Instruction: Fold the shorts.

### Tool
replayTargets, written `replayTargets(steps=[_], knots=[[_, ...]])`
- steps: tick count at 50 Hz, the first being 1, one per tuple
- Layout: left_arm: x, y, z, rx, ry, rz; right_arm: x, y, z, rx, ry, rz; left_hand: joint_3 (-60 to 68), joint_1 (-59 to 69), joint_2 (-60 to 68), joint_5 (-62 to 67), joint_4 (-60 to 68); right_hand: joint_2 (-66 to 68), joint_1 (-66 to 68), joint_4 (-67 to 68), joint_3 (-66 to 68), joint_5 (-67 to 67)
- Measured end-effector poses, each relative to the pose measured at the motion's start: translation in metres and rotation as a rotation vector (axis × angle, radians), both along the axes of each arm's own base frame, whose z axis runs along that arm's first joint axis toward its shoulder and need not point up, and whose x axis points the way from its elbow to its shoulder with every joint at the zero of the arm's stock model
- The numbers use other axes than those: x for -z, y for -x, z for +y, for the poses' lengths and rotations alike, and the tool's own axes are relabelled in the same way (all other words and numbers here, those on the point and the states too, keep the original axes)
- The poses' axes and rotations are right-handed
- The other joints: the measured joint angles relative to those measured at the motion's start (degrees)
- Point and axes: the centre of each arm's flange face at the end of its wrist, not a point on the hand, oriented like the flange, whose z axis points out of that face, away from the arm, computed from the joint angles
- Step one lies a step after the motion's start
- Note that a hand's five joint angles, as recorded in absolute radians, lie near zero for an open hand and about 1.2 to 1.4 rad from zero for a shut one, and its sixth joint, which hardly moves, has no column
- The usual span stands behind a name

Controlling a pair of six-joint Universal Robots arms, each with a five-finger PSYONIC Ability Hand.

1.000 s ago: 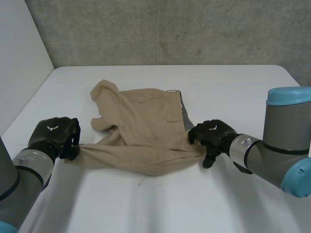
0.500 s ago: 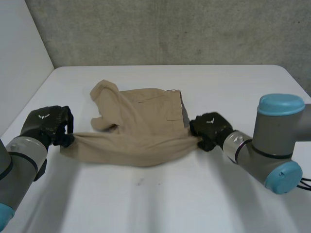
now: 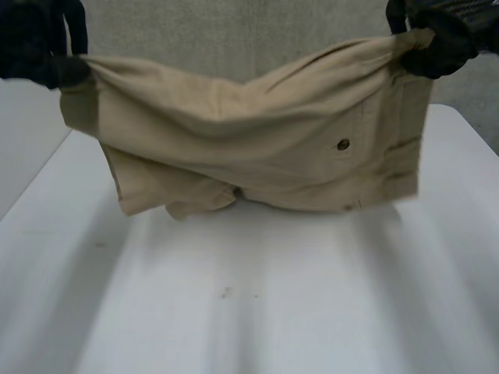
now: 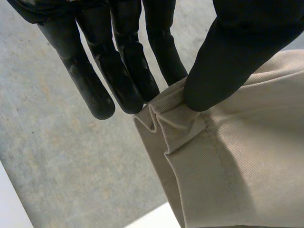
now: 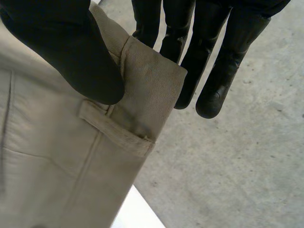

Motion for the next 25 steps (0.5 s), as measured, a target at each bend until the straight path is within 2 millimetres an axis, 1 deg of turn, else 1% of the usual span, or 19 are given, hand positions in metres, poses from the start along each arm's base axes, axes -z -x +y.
replayTargets(steps=[1, 2, 5, 7, 8, 9, 10, 11, 12, 13, 14, 15, 17, 19, 20, 22, 23, 25], knots=[[-0.006, 0.0, -0.001, -0.001, 0.004, 0.01, 0.0, 0.001, -0.001, 0.006, -0.002, 0.007, 0.0, 0.0, 0.0, 0.0, 0.0, 0.0, 0.0, 0.0, 0.0, 0.0], [-0.006, 0.0, -0.001, -0.002, 0.003, 0.012, 0.002, 0.001, -0.003, 0.009, -0.009, 0.012, 0.0, 0.0, 0.0, 0.0, 0.0, 0.0, 0.0, 0.0, 0.0, 0.0], [0.001, 0.001, -0.009, -0.005, -0.03, 0.009, 0.013, 0.0, -0.01, 0.011, -0.045, 0.031, 0.0, 0.0, 0.0, 0.0, 0.0, 0.0, 0.0, 0.0, 0.0, 0.0], [0.019, 0.005, -0.023, -0.008, -0.096, -0.006, 0.033, -0.003, -0.021, 0.013, -0.101, 0.061, 0.0, 0.0, 0.0, 0.0, 0.0, 0.0, 0.0, 0.0, 0.0, 0.0], [0.023, 0.006, -0.026, -0.008, -0.11, -0.01, 0.038, -0.004, -0.023, 0.013, -0.116, 0.068, 0.0, 0.0, 0.0, 0.0, 0.0, 0.0, 0.0, 0.0, 0.0, 0.0], [0.033, 0.008, -0.033, -0.009, -0.143, -0.019, 0.045, -0.005, -0.026, 0.014, -0.135, 0.079, 0.0, 0.0, 0.0, 0.0, 0.0, 0.0, 0.0, 0.0, 0.0, 0.0], [0.049, 0.011, -0.043, -0.008, -0.192, -0.032, 0.057, -0.007, -0.032, 0.017, -0.167, 0.096, 0.0, 0.0, 0.0, 0.0, 0.0, 0.0, 0.0, 0.0, 0.0, 0.0], [0.049, 0.011, -0.043, -0.008, -0.192, -0.032, 0.057, -0.007, -0.032, 0.017, -0.167, 0.096, 0.0, 0.0, 0.0, 0.0, 0.0, 0.0, 0.0, 0.0, 0.0, 0.0], [0.066, 0.015, -0.054, -0.006, -0.245, -0.048, 0.073, -0.008, -0.039, 0.022, -0.209, 0.119, 0.0, 0.0, 0.0, 0.0, 0.0, 0.0, 0.0, 0.0, 0.0, 0.0], [0.087, 0.021, -0.066, 0.001, -0.299, -0.065, 0.1, -0.011, -0.052, 0.04, -0.273, 0.159, 0.0, 0.0, 0.0, 0.0, 0.0, 0.0, 0.0, 0.0, 0.0, 0.0], [0.093, 0.023, -0.069, 0.003, -0.312, -0.07, 0.11, -0.011, -0.056, 0.048, -0.293, 0.172, 0.0, 0.0, 0.0, 0.0, 0.0, 0.0, 0.0, 0.0, 0.0, 0.0], [0.093, 0.023, -0.069, 0.003, -0.312, -0.07, 0.11, -0.011, -0.056, 0.048, -0.293, 0.172, 0.0, 0.0, 0.0, 0.0, 0.0, 0.0, 0.0, 0.0, 0.0, 0.0], [0.125, 0.038, -0.092, 0.017, -0.367, -0.095, 0.142, -0.012, -0.074, 0.089, -0.337, 0.208, 0.0, 0.0, 0.0, 0.0, 0.0, 0.0, 0.0, 0.0, 0.0, 0.0], [0.135, 0.045, -0.102, 0.017, -0.372, -0.101, 0.15, -0.013, -0.08, 0.104, -0.337, 0.213, 0.0, 0.0, 0.0, 0.0, 0.0, 0.0, 0.0, 0.0, 0.0, 0.0], [0.146, 0.054, -0.116, 0.01, -0.361, -0.105, 0.163, -0.014, -0.093, 0.135, -0.316, 0.21, 0.0, 0.0, 0.0, 0.0, 0.0, 0.0, 0.0, 0.0, 0.0, 0.0], [0.146, 0.054, -0.116, 0.01, -0.361, -0.105, 0.163, -0.014, -0.093, 0.135, -0.316, 0.21, 0.0, 0.0, 0.0, 0.0, 0.0, 0.0, 0.0, 0.0, 0.0, 0.0], [0.153, 0.063, -0.133, -0.007, -0.328, -0.102, 0.169, -0.017, -0.106, 0.164, -0.263, 0.188, 0.0, 0.0, 0.0, 0.0, 0.0, 0.0, 0.0, 0.0, 0.0, 0.0], [0.148, 0.069, -0.143, -0.02, -0.276, -0.086, 0.165, -0.021, -0.116, 0.179, -0.193, 0.156, 0.0, 0.0, 0.1, 0.0, 0.0, 0.0, 0.0, 0.0, 0.0, 0.0]])
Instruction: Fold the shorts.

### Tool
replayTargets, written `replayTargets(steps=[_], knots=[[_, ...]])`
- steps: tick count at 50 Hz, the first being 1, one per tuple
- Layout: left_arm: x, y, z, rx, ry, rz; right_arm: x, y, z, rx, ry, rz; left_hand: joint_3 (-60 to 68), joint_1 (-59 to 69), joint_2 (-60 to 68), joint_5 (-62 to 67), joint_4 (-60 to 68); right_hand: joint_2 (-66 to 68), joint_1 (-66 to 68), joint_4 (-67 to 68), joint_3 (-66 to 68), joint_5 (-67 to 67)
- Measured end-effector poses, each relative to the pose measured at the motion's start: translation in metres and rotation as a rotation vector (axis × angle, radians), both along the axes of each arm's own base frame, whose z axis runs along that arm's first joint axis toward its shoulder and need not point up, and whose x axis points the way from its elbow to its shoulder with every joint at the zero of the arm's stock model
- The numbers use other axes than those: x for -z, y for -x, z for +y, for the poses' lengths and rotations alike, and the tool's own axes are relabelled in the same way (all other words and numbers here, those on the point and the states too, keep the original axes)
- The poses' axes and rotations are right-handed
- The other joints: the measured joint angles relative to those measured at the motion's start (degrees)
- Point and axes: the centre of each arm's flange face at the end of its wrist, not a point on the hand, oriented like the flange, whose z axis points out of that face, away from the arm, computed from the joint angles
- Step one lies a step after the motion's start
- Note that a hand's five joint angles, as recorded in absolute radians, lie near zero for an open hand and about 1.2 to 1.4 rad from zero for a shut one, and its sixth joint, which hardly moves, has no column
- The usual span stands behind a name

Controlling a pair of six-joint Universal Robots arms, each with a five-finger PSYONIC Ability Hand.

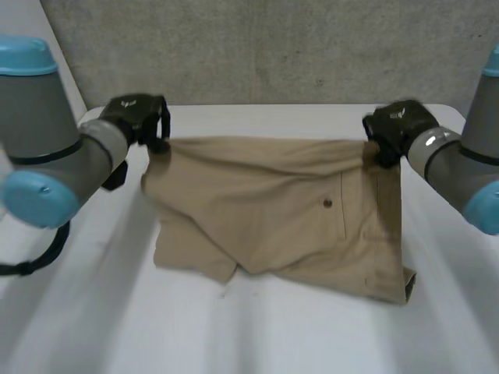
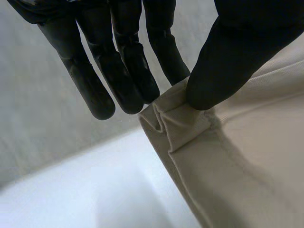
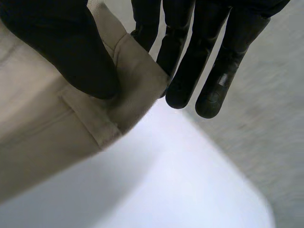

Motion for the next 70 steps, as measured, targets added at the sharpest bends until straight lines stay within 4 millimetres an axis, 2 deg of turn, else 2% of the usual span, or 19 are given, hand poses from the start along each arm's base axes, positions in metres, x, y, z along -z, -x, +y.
replayTargets(steps=[6, 9, 11, 13, 18, 25, 28, 29, 32, 34, 36, 39, 41, 44, 48, 58, 64, 65, 70], knots=[[-0.079, 0.02, -0.032, -0.046, 0.415, 0.168, -0.061, -0.02, -0.025, 0.028, 0.404, -0.159, 0.0, 0.0, 0.0, 0.0, 0.0, 0.0, 0.1, 0.0, 0.4, 0.0], [-0.121, 0.021, -0.032, -0.068, 0.603, 0.259, -0.103, -0.023, -0.025, 0.041, 0.596, -0.243, 0.0, 0.0, 0.0, 0.0, 0.0, 0.0, 0.7, 0.0, 0.4, 0.0], [-0.17, 0.017, -0.023, -0.093, 0.807, 0.367, -0.144, -0.024, -0.018, 0.047, 0.771, -0.325, 0.0, 0.0, 0.0, 0.0, 0.0, 0.0, 0.7, 0.0, 0.4, 0.0], [-0.197, 0.012, -0.012, -0.109, 0.921, 0.43, -0.166, -0.025, -0.01, 0.046, 0.855, -0.367, 0.0, 0.0, 0.0, 0.0, 0.0, 0.0, 0.7, 0.0, 0.4, 0.0], [-0.219, 0.003, 0.004, -0.125, 1.022, 0.49, -0.184, -0.029, 0.004, 0.029, 0.909, -0.404, 0.0, 0.0, 0.0, 0.0, 0.0, 0.0, 0.7, 0.0, 0.4, 0.0], [-0.178, 0.004, 0.002, -0.12, 0.909, 0.428, -0.149, -0.034, 0.005, 0.01, 0.77, -0.343, 0.0, 0.0, 0.1, 0.0, 0.0, 0.0, 0.7, 0.0, 0.4, 0.0], [-0.129, 0.006, -0.004, -0.112, 0.776, 0.356, -0.108, -0.039, -0.001, -0.009, 0.648, -0.282, 0.0, 0.0, 0.1, 0.0, 0.0, 0.0, 0.7, 0.0, 0.4, 0.0], [-0.129, 0.006, -0.004, -0.112, 0.776, 0.356, -0.108, -0.039, -0.001, -0.009, 0.648, -0.282, 0.0, 0.0, 0.1, 0.0, 0.0, 0.0, 0.7, 0.0, 0.4, 0.0], [-0.053, 0.005, -0.007, -0.109, 0.58, 0.251, -0.037, -0.046, -0.01, -0.045, 0.466, -0.194, 0.0, 0.0, 0.1, 0.0, 0.0, 0.0, 1.0, 0.0, 0.5, 0.5], [-0.02, 0.004, -0.006, -0.108, 0.497, 0.208, -0.012, -0.047, -0.011, -0.055, 0.401, -0.163, 0.0, 0.0, 0.1, 0.0, 0.0, 0.0, 1.0, 0.0, 0.5, 0.5], [0.03, 0.002, -0.001, -0.105, 0.366, 0.139, 0.032, -0.049, -0.012, -0.066, 0.281, -0.102, 0.0, 0.0, 0.1, 0.0, 0.0, 0.0, 1.0, 0.0, 0.5, 0.5], [0.082, -0.001, 0.012, -0.097, 0.222, 0.058, 0.081, -0.048, -0.005, -0.078, 0.135, -0.007, 0.0, 0.0, 0.1, 0.0, 0.0, 0.0, 1.0, 0.0, 0.5, 0.5], [0.105, -0.003, 0.023, -0.089, 0.145, 0.004, 0.1, -0.047, 0.001, -0.086, 0.064, 0.046, 0.0, 0.0, 0.1, 0.0, 0.0, 0.0, 1.0, 0.0, 0.5, 0.5], [0.122, -0.006, 0.036, -0.077, 0.075, -0.058, 0.113, -0.043, 0.009, -0.093, -0.002, 0.096, 0.0, 0.0, 0.1, 0.0, 0.0, 0.0, 1.0, 0.0, 0.5, 0.5], [0.129, -0.009, 0.055, -0.05, 0.01, -0.144, 0.108, -0.037, 0.023, -0.098, -0.054, 0.13, 0.0, 0.0, 0.1, 0.0, 0.0, 0.0, 1.0, 0.0, 0.5, 0.5], [0.094, -0.022, 0.099, -0.006, -0.021, -0.246, 0.072, -0.017, 0.064, -0.104, -0.1, 0.158, 0.0, 0.0, 0.1, 0.0, 0.0, 0.0, 1.0, 0.0, 0.5, 0.5], [0.084, -0.033, 0.123, 0.008, -0.069, -0.299, 0.075, -0.006, 0.084, -0.117, -0.202, 0.212, 0.0, 0.0, 0.1, 0.0, 0.0, 0.0, 1.0, 0.0, 0.5, 0.5], [0.086, -0.039, 0.138, 0.026, -0.125, -0.352, 0.081, 0.002, 0.095, -0.127, -0.271, 0.267, 0.0, 0.0, 0.1, 0.0, 0.0, 0.0, 1.0, 0.0, 0.5, 0.5], [0.096, -0.049, 0.168, 0.079, -0.243, -0.46, 0.09, 0.016, 0.109, -0.153, -0.359, 0.374, 0.0, 0.0, 0.1, 0.0, 0.0, 0.0, 1.0, 0.0, 0.5, 0.5]])
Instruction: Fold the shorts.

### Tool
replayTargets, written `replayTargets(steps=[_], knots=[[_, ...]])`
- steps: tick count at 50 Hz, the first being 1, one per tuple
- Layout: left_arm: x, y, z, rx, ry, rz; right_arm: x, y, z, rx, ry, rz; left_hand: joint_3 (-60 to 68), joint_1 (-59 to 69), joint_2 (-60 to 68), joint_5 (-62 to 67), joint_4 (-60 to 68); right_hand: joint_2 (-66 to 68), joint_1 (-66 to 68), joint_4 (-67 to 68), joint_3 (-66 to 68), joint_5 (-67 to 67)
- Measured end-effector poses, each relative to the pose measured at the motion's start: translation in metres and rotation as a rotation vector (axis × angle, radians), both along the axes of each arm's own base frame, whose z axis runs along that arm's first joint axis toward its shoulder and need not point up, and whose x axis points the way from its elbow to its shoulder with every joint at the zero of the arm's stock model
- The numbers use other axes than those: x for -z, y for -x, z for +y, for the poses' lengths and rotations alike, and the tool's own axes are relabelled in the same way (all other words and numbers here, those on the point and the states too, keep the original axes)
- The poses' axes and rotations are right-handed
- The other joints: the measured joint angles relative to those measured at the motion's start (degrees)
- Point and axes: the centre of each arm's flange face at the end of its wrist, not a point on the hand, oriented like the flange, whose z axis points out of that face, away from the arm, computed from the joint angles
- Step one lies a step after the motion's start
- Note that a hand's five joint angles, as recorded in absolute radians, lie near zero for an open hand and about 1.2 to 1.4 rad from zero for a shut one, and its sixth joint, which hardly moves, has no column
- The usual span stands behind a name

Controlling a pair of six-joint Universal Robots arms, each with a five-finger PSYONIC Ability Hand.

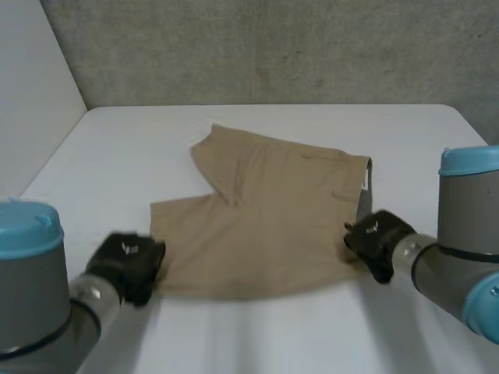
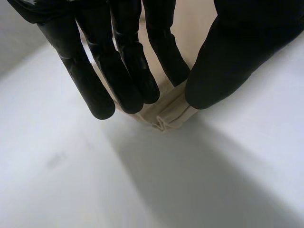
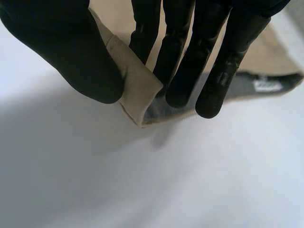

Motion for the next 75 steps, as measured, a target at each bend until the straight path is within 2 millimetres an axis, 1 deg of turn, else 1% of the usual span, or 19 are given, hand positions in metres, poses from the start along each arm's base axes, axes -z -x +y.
replayTargets(steps=[1, 2, 6, 13, 15, 17, 18, 19, 21, 27, 31, 34, 36, 37, 40, 43, 49, 57, 75], knots=[[0.0, 0.0, 0.0, 0.0, 0.0, 0.0, 0.0, 0.0, 0.0, 0.0, 0.0, 0.0, 0.0, 0.0, 0.0, 0.0, 0.0, 0.0, 0.0, 0.0, 0.0, 0.0], [0.004, -0.004, 0.015, 0.024, -0.054, -0.045, 0.001, 0.006, 0.006, -0.017, -0.022, 0.045, 0.0, 0.0, 0.0, 0.0, 0.0, 0.0, 0.0, 0.0, 0.0, 0.0], [0.007, -0.009, 0.036, 0.058, -0.114, -0.097, 0.0, 0.017, 0.016, -0.038, -0.042, 0.105, 0.0, 0.0, 0.0, 0.0, 0.0, 0.0, 0.0, 0.0, 0.0, 0.0], [0.0, -0.011, 0.049, 0.087, -0.121, -0.103, 0.0, 0.027, 0.027, -0.052, -0.076, 0.146, -0.7, -0.4, -0.7, -0.2, -0.3, 0.0, 0.0, 0.0, 0.0, 0.0], [-0.005, -0.007, 0.051, 0.111, -0.106, -0.09, 0.001, 0.028, 0.029, -0.056, -0.085, 0.154, -12.1, -10.7, -12.3, -9.8, -12.3, 0.0, 0.0, 0.0, 0.0, 0.0], [-0.005, -0.007, 0.051, 0.111, -0.106, -0.09, 0.001, 0.028, 0.029, -0.056, -0.085, 0.154, -12.1, -10.7, -12.3, -9.8, -12.3, 0.0, 0.0, 0.0, 0.0, 0.0], [-0.012, 0.0, 0.048, 0.144, -0.076, -0.063, 0.002, 0.028, 0.029, -0.059, -0.085, 0.153, -29.5, -30.7, -31.3, -26.9, -30.1, 0.0, 0.0, 0.0, 0.0, 0.0], [-0.018, 0.006, 0.044, 0.163, -0.053, -0.041, 0.002, 0.028, 0.029, -0.062, -0.08, 0.149, -44.0, -44.7, -45.4, -40.9, -44.8, 0.0, 0.0, 0.0, 0.0, 0.0], [-0.028, 0.015, 0.034, 0.192, -0.008, 0.002, 0.002, 0.027, 0.027, -0.064, -0.069, 0.139, -53.8, -51.9, -54.5, -49.9, -54.6, 0.0, 0.0, 0.0, 0.0, 0.0], [-0.053, 0.043, -0.015, 0.252, 0.157, 0.13, 0.003, 0.023, 0.024, -0.07, -0.037, 0.113, -55.8, -52.9, -57.1, -51.5, -56.7, 0.0, 0.1, 0.0, 0.0, 0.0], [-0.059, 0.064, -0.071, 0.282, 0.279, 0.203, 0.004, 0.022, 0.023, -0.072, -0.022, 0.103, -55.8, -52.9, -57.1, -51.5, -56.7, 0.0, 0.1, 0.0, 0.0, 0.0], [-0.052, 0.079, -0.108, 0.308, 0.325, 0.235, 0.005, 0.021, 0.023, -0.072, -0.015, 0.099, -55.8, -52.7, -56.9, -51.5, -56.6, 0.0, 0.1, 0.0, 0.0, 0.0], [-0.047, 0.086, -0.123, 0.323, 0.336, 0.246, 0.006, 0.021, 0.022, -0.072, -0.011, 0.098, -55.8, -52.7, -56.9, -51.5, -56.6, 0.0, 0.1, 0.0, 0.0, 0.0], [-0.038, 0.095, -0.141, 0.343, 0.346, 0.258, 0.007, 0.021, 0.022, -0.071, -0.007, 0.097, -53.3, -50.1, -53.4, -49.2, -53.5, 0.0, 0.1, 0.0, 0.0, 0.0], [-0.018, 0.11, -0.171, 0.378, 0.359, 0.277, 0.009, 0.021, 0.021, -0.069, -0.003, 0.096, -43.7, -39.1, -44.0, -39.5, -43.9, 0.0, 0.3, 0.0, 0.0, 0.0], [0.0, 0.12, -0.191, 0.404, 0.361, 0.288, 0.012, 0.021, 0.021, -0.068, -0.001, 0.096, -39.6, -35.6, -39.8, -35.3, -39.6, 0.0, 0.3, 0.0, 0.0, 0.0], [0.035, 0.132, -0.205, 0.463, 0.299, 0.296, 0.015, 0.021, 0.019, -0.066, -0.001, 0.097, -36.4, -32.6, -36.8, -32.2, -36.3, 0.0, 0.3, 0.0, 0.0, 0.0], [0.059, 0.132, -0.21, 0.492, 0.218, 0.294, 0.016, 0.021, 0.017, -0.064, 0.007, 0.095, -35.0, -31.5, -35.3, -30.9, -35.0, 0.0, 0.3, 0.0, 0.0, 0.0], [0.061, 0.111, -0.219, 0.435, 0.146, 0.267, 0.018, 0.02, 0.014, -0.065, 0.016, 0.093, -18.6, -15.1, -18.7, -15.4, -18.7, 0.0, 0.3, 0.0, 0.0, 0.0]])
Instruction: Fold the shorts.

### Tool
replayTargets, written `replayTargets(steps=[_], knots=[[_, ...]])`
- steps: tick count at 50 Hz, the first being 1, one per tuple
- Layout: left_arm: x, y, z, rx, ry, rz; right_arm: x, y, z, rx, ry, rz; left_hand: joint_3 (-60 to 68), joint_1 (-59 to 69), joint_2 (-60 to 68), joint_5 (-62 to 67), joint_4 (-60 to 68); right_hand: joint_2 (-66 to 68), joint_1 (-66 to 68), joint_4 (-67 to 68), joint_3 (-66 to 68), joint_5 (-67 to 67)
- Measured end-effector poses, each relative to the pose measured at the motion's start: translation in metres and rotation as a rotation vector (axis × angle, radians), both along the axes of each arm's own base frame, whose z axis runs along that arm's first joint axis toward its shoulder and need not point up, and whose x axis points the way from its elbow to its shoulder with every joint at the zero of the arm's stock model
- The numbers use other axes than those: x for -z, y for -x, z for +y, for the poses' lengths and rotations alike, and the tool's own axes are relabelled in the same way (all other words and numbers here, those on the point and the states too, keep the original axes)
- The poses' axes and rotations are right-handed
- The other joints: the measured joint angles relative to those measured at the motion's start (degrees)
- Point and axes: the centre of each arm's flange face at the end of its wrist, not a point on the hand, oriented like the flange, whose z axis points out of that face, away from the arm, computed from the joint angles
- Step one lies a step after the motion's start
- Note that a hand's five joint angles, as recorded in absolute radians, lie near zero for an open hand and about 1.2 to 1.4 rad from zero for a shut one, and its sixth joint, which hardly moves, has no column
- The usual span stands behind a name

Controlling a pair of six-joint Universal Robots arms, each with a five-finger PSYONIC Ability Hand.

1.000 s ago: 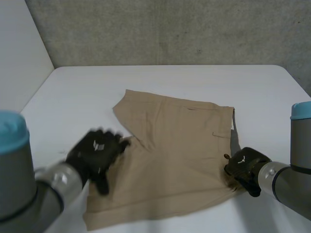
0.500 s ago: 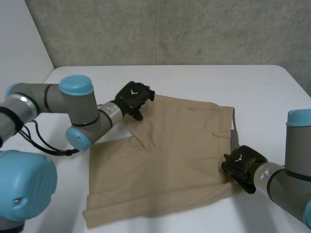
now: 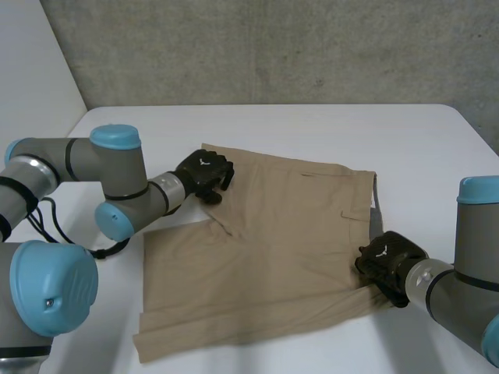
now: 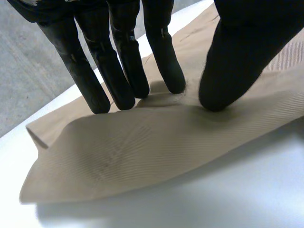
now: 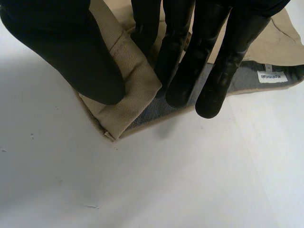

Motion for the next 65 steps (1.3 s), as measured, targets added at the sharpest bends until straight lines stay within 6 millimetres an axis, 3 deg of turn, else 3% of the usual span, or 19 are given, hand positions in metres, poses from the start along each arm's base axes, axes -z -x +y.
replayTargets(steps=[4, 7, 16, 26, 34, 37, 39, 41, 46, 52, 56, 65], knots=[[0.0, -0.005, -0.002, -0.017, 0.0, -0.02, 0.0, 0.0, 0.0, 0.001, -0.001, 0.0, 13.3, 13.2, 13.4, 13.5, 13.2, 0.0, 0.0, 0.0, 0.0, 0.0], [0.0, -0.008, -0.003, -0.033, 0.011, -0.04, 0.0, 0.0, 0.0, 0.001, -0.001, 0.0, 17.0, 15.2, 17.3, 16.6, 17.3, 0.0, 0.0, 0.0, 0.0, 0.0], [-0.004, -0.027, -0.004, -0.134, 0.082, -0.193, 0.0, 0.0, 0.0, 0.001, -0.001, 0.001, 18.2, 15.2, 18.3, 16.7, 18.4, 0.0, 0.0, 0.0, 0.0, 0.0], [-0.006, -0.046, 0.012, -0.155, 0.112, -0.351, 0.001, 0.0, 0.001, 0.0, -0.004, 0.001, 18.4, 15.2, 18.4, 16.7, 18.5, 0.0, 0.0, 0.0, 0.0, 0.0], [-0.023, -0.059, 0.028, -0.176, 0.09, -0.377, 0.001, 0.0, 0.002, -0.001, -0.006, 0.002, 18.5, 15.2, 18.4, 16.7, 18.5, 0.0, 0.0, 0.0, 0.0, 0.0], [-0.034, -0.06, 0.036, -0.176, 0.09, -0.369, 0.001, 0.0, 0.002, -0.001, -0.005, 0.002, 13.5, 12.1, 12.5, 13.8, 13.3, 0.0, 0.0, 0.0, 0.0, 0.0], [-0.043, -0.058, 0.042, -0.174, 0.094, -0.352, 0.001, 0.0, 0.002, -0.001, -0.005, 0.002, -4.4, -7.0, -5.0, -3.6, -4.8, 0.0, 0.0, 0.0, 0.0, 0.0], [-0.049, -0.056, 0.045, -0.174, 0.095, -0.335, 0.001, 0.0, 0.002, -0.001, -0.005, 0.002, -11.4, -12.4, -12.0, -10.6, -11.5, 0.0, 0.0, 0.0, 0.0, 0.0], [-0.063, -0.046, 0.05, -0.18, 0.088, -0.247, 0.001, 0.0, 0.002, -0.001, -0.006, 0.002, -16.8, -17.3, -17.3, -16.8, -17.4, 0.0, 0.0, 0.0, 0.0, 0.0], [-0.081, -0.029, 0.042, -0.178, 0.103, -0.024, 0.001, 0.0, 0.003, 0.0, -0.01, 0.003, -16.8, -17.3, -17.3, -16.8, -17.4, 0.0, 0.0, 0.0, 0.0, 0.4], [-0.077, -0.023, 0.036, -0.148, 0.108, 0.027, 0.002, 0.001, 0.003, 0.001, -0.01, 0.003, -16.8, -17.3, -17.3, -16.7, -17.4, 0.0, 0.0, 0.0, 0.0, 0.6], [-0.041, -0.025, 0.027, -0.135, 0.038, -0.043, 0.002, 0.001, 0.003, 0.001, -0.01, 0.003, -8.4, -7.9, -8.7, -8.0, -8.5, 0.0, 0.0, 0.0, 0.0, 0.7]])
